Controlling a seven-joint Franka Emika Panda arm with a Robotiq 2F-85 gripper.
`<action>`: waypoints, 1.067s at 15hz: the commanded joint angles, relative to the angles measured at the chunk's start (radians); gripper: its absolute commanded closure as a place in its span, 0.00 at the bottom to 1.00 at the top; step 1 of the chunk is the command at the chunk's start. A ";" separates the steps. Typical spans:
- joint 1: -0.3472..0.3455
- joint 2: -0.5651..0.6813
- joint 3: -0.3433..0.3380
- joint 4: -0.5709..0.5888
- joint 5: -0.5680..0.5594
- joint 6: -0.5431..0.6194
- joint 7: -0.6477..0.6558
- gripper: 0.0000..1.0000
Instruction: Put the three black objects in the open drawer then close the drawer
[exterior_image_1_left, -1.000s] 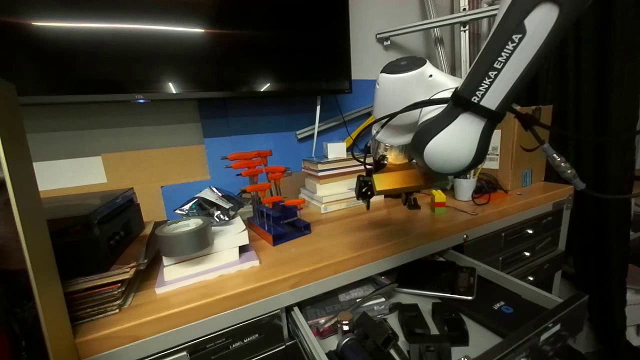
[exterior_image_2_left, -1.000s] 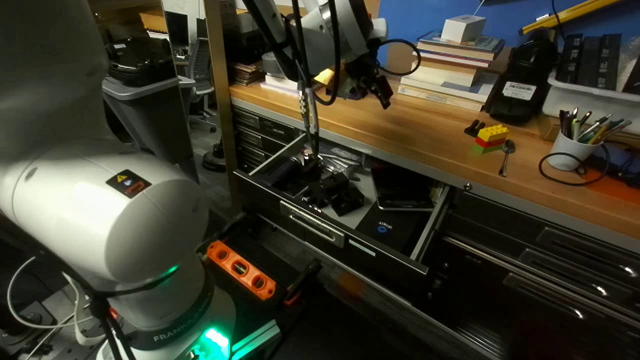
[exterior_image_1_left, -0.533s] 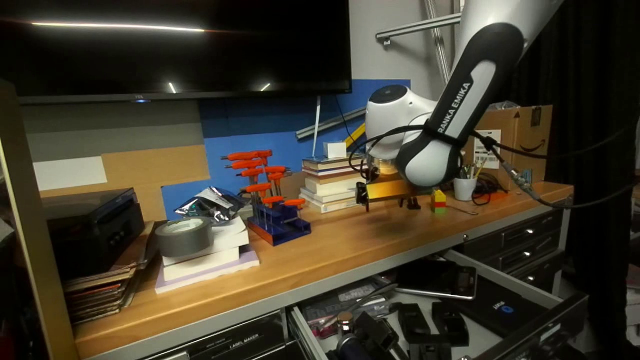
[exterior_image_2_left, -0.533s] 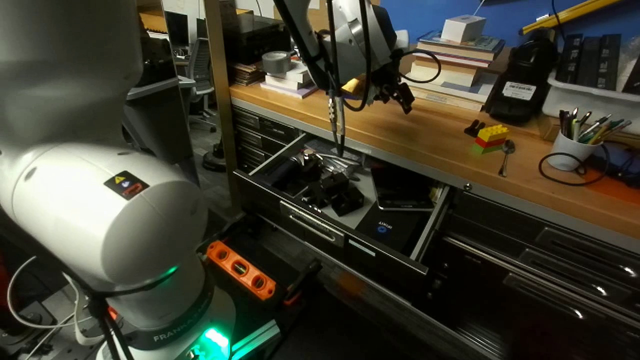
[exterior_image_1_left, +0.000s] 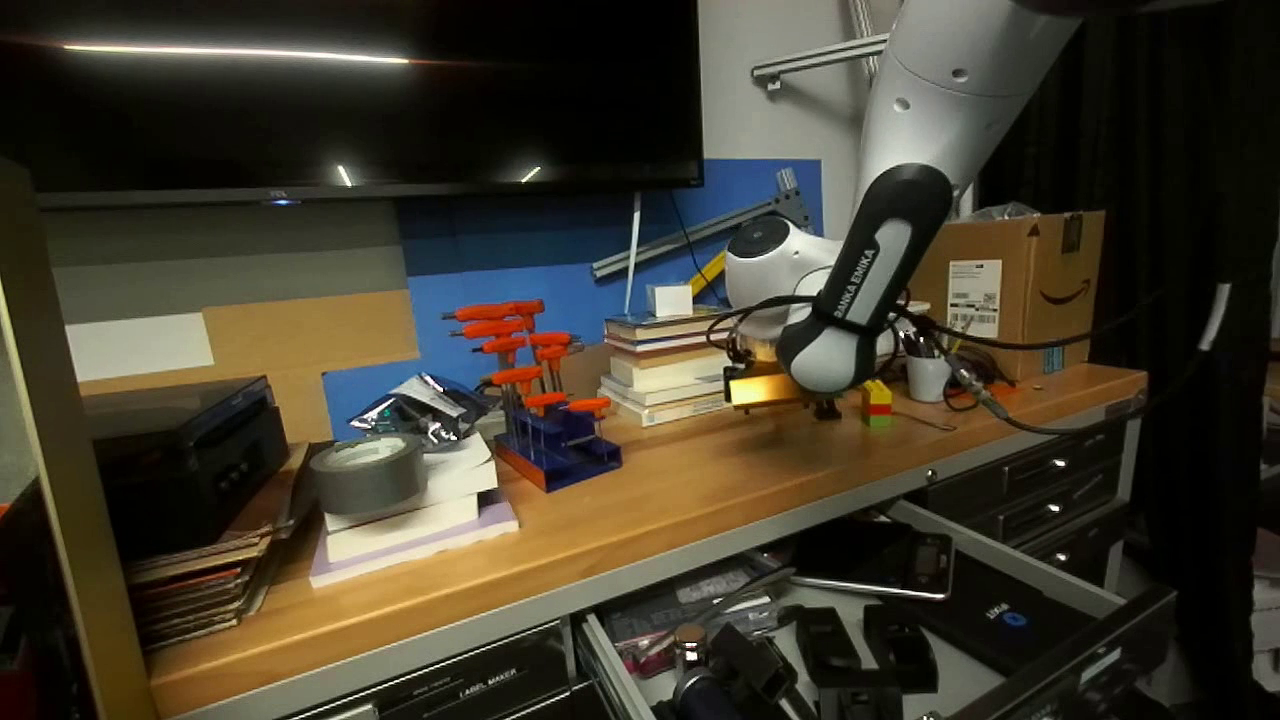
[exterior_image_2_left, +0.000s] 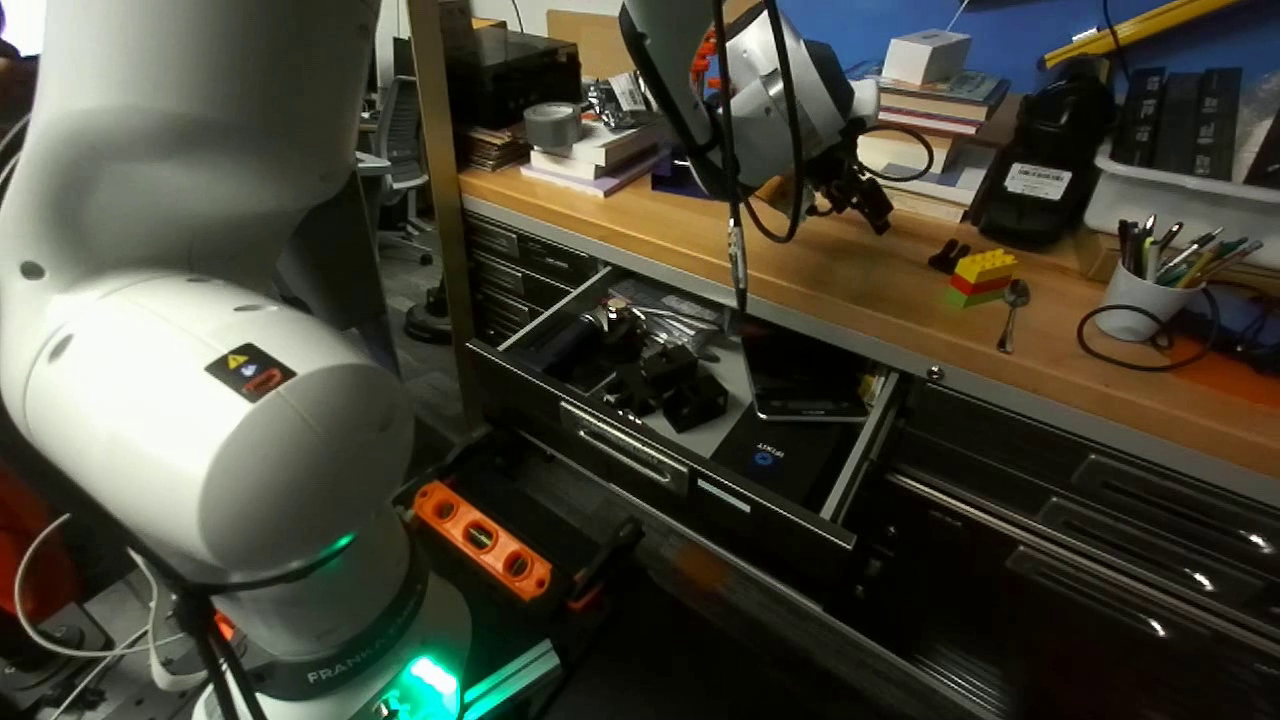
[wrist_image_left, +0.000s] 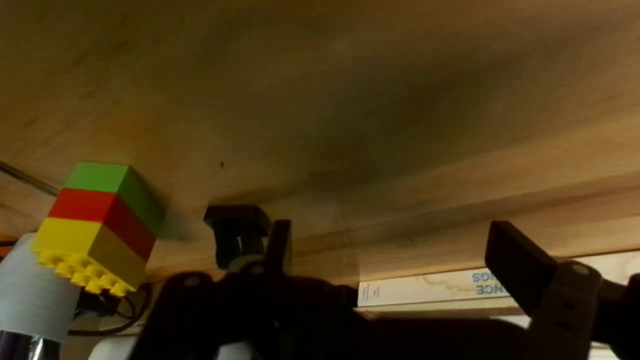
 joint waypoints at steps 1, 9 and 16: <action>0.068 0.101 -0.120 0.174 -0.063 -0.062 0.163 0.00; 0.040 0.229 -0.119 0.337 -0.092 -0.293 0.275 0.00; 0.002 0.313 -0.104 0.410 -0.120 -0.361 0.341 0.00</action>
